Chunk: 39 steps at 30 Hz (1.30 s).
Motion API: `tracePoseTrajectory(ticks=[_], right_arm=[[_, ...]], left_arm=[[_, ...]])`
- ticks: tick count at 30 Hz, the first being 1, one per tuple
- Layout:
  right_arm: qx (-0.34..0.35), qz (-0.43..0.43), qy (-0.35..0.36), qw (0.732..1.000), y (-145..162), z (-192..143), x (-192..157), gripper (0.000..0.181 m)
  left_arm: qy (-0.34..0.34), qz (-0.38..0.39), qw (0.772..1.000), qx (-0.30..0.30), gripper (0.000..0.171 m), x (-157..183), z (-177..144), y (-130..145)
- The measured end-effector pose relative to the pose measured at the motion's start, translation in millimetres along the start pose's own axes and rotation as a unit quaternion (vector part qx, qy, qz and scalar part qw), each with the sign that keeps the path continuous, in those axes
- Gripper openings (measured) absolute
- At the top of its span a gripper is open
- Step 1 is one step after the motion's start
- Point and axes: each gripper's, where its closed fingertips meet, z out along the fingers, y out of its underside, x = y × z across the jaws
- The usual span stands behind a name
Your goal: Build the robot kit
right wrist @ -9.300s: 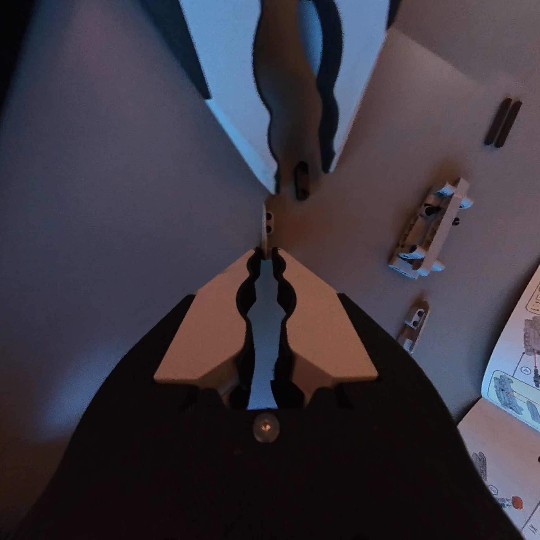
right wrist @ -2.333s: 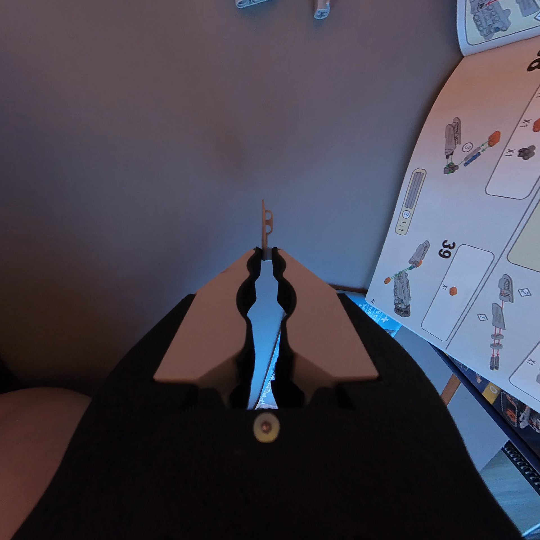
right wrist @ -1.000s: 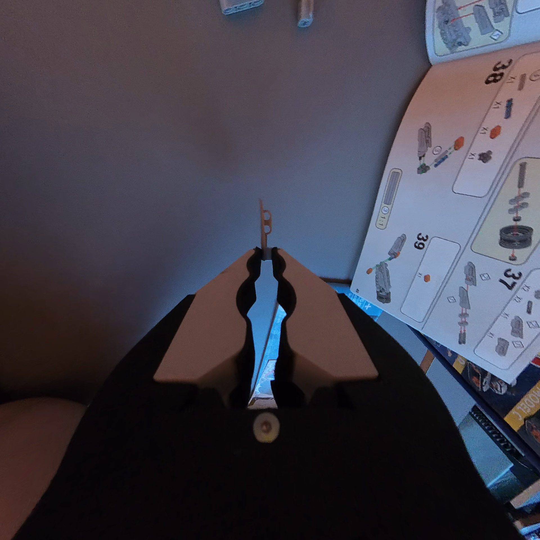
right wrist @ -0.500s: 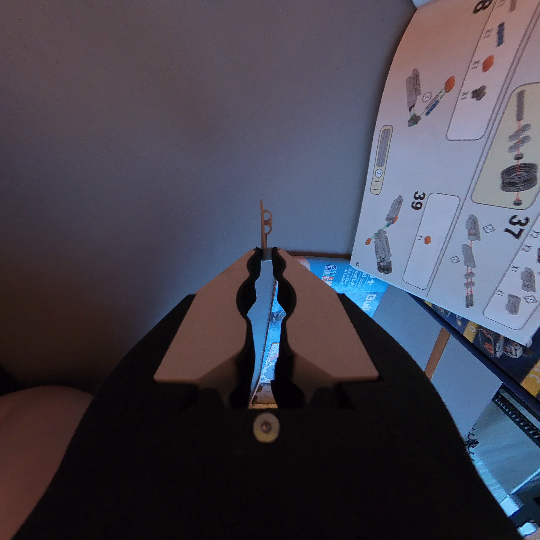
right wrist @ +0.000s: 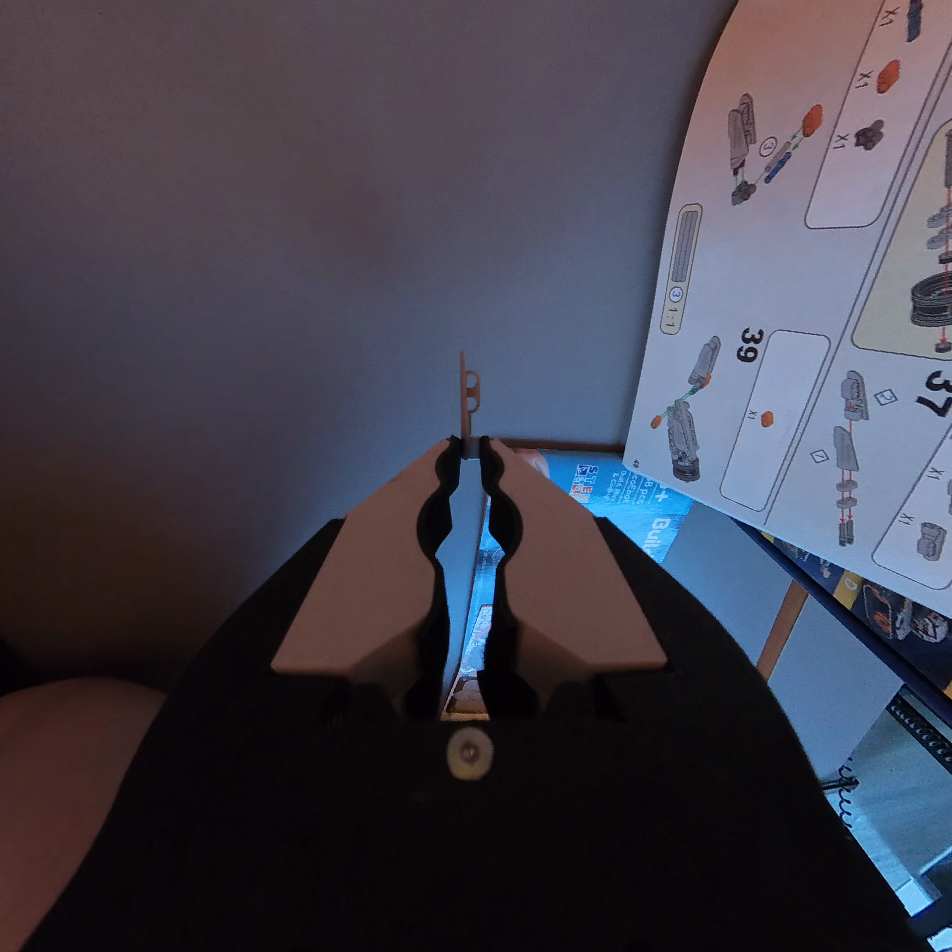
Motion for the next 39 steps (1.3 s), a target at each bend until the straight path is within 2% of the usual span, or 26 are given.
tracePoseTrajectory(ticks=[10, 19, 23, 32, 39], right_arm=[[0.004, -0.003, 0.0, 1.0, -2, -1, 0, 0.007], [0.012, -0.004, 0.005, 1.0, -3, -6, 0, 0.007], [0.01, -0.007, 0.003, 1.0, -3, -5, 0, 0.007], [0.009, -0.006, 0.002, 1.0, -3, -4, 0, 0.007], [0.001, -0.01, -0.003, 1.0, -3, 0, -2, 0.007]], left_arm=[[-0.003, -0.001, 1.0, 0.004, 0.035, -4, 3, -1], [-0.016, 0.05, 0.999, 0.012, 0.034, 5, 0, -9], [-0.026, 0.06, 0.998, -0.018, 0.03, 3, 5, 1], [-0.028, 0.062, 0.998, 0.0, 0.03, 5, 0, -8], [-0.026, 0.063, 0.998, -0.015, 0.03, 4, 3, -1]])
